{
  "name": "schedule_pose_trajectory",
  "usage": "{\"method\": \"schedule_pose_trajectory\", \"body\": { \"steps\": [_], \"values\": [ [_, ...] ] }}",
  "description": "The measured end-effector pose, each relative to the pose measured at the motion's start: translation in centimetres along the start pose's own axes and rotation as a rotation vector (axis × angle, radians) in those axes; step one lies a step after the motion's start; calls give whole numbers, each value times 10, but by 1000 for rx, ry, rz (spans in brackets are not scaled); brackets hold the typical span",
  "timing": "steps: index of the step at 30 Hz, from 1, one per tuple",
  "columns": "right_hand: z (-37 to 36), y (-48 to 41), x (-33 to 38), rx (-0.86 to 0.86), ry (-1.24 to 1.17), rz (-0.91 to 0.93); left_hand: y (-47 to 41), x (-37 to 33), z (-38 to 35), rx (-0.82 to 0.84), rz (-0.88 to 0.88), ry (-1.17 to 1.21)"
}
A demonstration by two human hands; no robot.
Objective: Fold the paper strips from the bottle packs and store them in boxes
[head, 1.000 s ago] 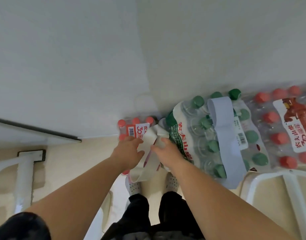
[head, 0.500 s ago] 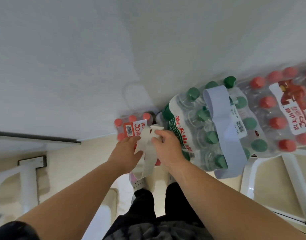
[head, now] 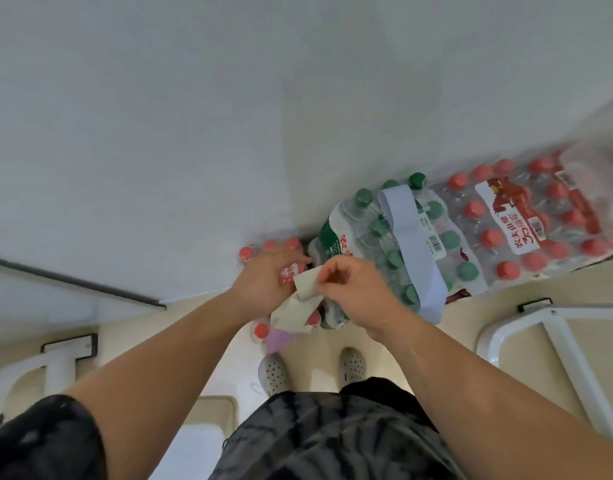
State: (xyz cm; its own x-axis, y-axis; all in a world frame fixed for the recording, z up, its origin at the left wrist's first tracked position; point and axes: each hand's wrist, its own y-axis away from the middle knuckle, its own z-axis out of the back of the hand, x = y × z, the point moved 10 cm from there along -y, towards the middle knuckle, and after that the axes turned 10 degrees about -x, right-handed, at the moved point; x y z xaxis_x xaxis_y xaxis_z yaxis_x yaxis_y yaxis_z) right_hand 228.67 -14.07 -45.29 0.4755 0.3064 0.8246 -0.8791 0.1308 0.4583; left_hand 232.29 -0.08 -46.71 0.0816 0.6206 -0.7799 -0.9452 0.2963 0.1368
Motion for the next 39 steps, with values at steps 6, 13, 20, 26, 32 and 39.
{"method": "schedule_pose_trajectory", "body": {
  "steps": [6, 13, 20, 26, 32, 39],
  "values": [
    [24, 26, 19, 14, -137, 27, 31, -26, 21, 14, 212, 351],
    [54, 67, 36, 131, -230, 101, 85, -88, 36, -181, 218, 459],
    [135, 112, 36, 155, -314, 240, 126, -183, 11, -526, 179, 476],
    [225, 136, 22, 153, -160, 390, 133, -277, -41, -497, 73, 428],
    [294, 149, 26, 114, -179, 481, 114, -335, -71, -479, 38, 592],
    [329, 121, -6, 10, -215, 366, 66, -331, -132, -328, 130, 616]
  ]
}}
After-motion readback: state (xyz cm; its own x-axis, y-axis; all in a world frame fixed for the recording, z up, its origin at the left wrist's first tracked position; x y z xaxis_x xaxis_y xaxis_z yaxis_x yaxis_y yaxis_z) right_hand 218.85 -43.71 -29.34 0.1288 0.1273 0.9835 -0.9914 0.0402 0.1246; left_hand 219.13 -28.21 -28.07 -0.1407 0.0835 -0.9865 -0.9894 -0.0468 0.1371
